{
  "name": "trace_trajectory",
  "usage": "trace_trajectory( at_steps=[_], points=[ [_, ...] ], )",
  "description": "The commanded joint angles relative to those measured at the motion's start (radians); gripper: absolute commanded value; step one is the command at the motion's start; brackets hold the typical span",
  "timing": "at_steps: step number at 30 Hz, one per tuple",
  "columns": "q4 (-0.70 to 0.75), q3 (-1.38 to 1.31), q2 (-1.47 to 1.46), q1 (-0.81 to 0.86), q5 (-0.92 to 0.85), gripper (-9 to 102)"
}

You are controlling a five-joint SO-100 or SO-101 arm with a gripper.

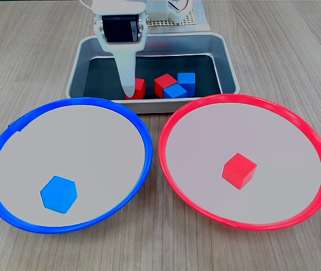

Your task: Move six blocks tray to matching dishes

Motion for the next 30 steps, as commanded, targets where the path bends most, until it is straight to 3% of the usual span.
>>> trace_trajectory(
  at_steps=[1,4,14,19,25,30],
  points=[
    [-0.012,-0.037,-0.002,-0.023,-0.002,14],
    [-0.021,-0.046,-0.012,-0.034,-0.005,1],
    [0.276,-0.356,0.107,-0.133,-0.078,0],
    [0.041,-0.495,0.051,-0.291,0.035,0],
    [-0.293,-0.428,-0.043,-0.431,-0.110,0],
    [-0.313,-0.380,-0.072,-0.465,-0.290,22]
  ],
)
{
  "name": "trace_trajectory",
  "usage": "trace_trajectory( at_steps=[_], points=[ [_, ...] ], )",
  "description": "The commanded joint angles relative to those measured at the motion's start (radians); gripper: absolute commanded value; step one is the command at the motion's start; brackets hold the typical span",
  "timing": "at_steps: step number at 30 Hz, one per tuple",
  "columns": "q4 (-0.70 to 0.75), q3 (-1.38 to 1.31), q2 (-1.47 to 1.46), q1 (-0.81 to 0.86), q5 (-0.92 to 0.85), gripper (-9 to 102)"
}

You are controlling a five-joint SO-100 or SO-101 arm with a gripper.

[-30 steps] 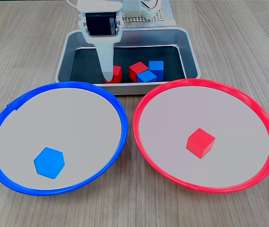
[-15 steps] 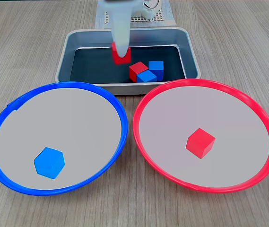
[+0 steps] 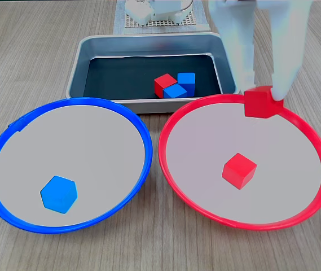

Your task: Move six blocks tray to matching dishes

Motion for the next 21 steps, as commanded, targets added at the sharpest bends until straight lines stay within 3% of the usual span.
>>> trace_trajectory(
  at_steps=[1,5,7,9,14,21],
  points=[
    [-0.020,0.015,0.006,-0.018,-0.107,24],
    [0.023,0.048,0.026,-0.002,-0.213,19],
    [0.057,0.058,0.046,0.009,-0.265,5],
    [0.115,0.080,0.091,0.025,-0.318,1],
    [0.403,0.227,0.264,0.089,-0.492,0],
    [0.476,0.439,0.360,0.164,-0.681,4]
  ],
)
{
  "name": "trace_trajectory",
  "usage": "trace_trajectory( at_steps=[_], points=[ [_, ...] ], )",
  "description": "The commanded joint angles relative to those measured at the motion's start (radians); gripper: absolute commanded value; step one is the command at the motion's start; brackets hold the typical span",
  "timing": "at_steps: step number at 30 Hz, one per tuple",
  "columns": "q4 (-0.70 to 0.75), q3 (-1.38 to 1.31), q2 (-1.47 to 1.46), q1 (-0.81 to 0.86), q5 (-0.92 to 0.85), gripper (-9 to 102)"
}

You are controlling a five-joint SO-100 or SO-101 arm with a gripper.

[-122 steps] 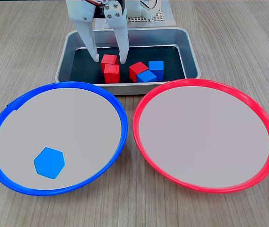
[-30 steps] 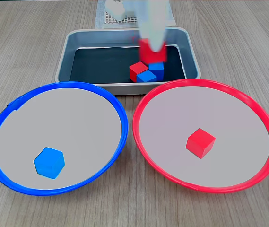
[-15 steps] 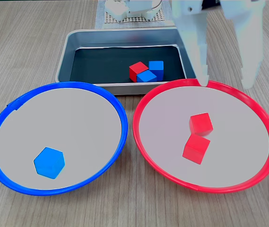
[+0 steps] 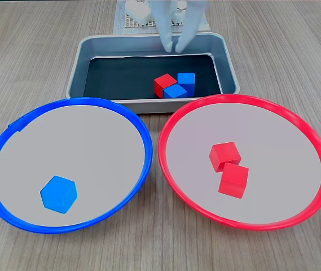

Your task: Move six blocks tray to matching dishes

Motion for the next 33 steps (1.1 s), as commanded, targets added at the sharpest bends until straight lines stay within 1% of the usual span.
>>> trace_trajectory(
  at_steps=[1,3,4,5,8,11,13,16,20,23,27,33],
  points=[
    [-0.009,0.052,0.049,0.012,-0.044,5],
    [-0.046,0.078,0.051,0.003,-0.008,8],
    [-0.067,0.081,0.051,-0.009,0.049,9],
    [-0.087,0.083,0.051,-0.025,0.127,10],
    [-0.140,0.071,0.049,-0.074,0.439,6],
    [-0.118,0.049,0.046,-0.107,0.663,5],
    [-0.114,0.049,0.051,-0.117,0.769,5],
    [-0.083,0.057,0.057,-0.094,0.925,12],
    [-0.098,0.091,0.057,-0.064,1.022,22],
    [-0.138,0.103,0.052,-0.041,1.048,26],
    [-0.193,0.126,0.031,-0.023,1.040,26],
    [-0.235,0.164,-0.015,-0.025,1.009,24]
  ],
)
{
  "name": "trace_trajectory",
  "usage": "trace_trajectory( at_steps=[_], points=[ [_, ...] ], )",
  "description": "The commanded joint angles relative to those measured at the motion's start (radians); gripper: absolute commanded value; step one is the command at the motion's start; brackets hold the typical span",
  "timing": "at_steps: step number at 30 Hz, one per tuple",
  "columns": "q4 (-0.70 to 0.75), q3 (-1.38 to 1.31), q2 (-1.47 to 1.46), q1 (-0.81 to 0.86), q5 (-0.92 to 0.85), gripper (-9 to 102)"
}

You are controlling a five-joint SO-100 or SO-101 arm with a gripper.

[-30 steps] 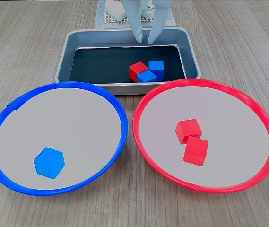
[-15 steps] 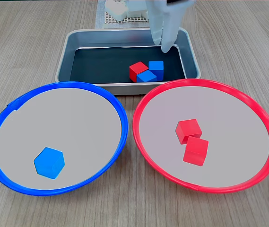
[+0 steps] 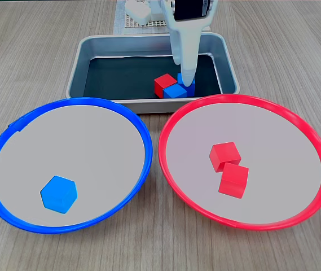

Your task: Move six blocks tray to matching dishes

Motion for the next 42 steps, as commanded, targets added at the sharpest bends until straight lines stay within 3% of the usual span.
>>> trace_trajectory(
  at_steps=[1,6,11,18,21,29,32,35,38,42],
  points=[
    [-0.026,0.005,-0.009,0.003,-0.012,24],
    [-0.055,0.017,-0.038,-0.005,-0.025,18],
    [-0.058,0.031,-0.044,-0.018,-0.074,0],
    [0.141,-0.120,0.049,0.011,-0.141,0],
    [0.155,-0.252,0.107,0.095,-0.235,0],
    [-0.186,-0.377,-0.006,0.313,-0.611,0],
    [-0.241,-0.476,-0.147,0.354,-0.709,0],
    [-0.295,-0.535,-0.272,0.376,-0.827,1],
    [-0.311,-0.537,-0.330,0.382,-0.996,18],
    [-0.287,-0.525,-0.331,0.377,-1.149,26]
  ],
)
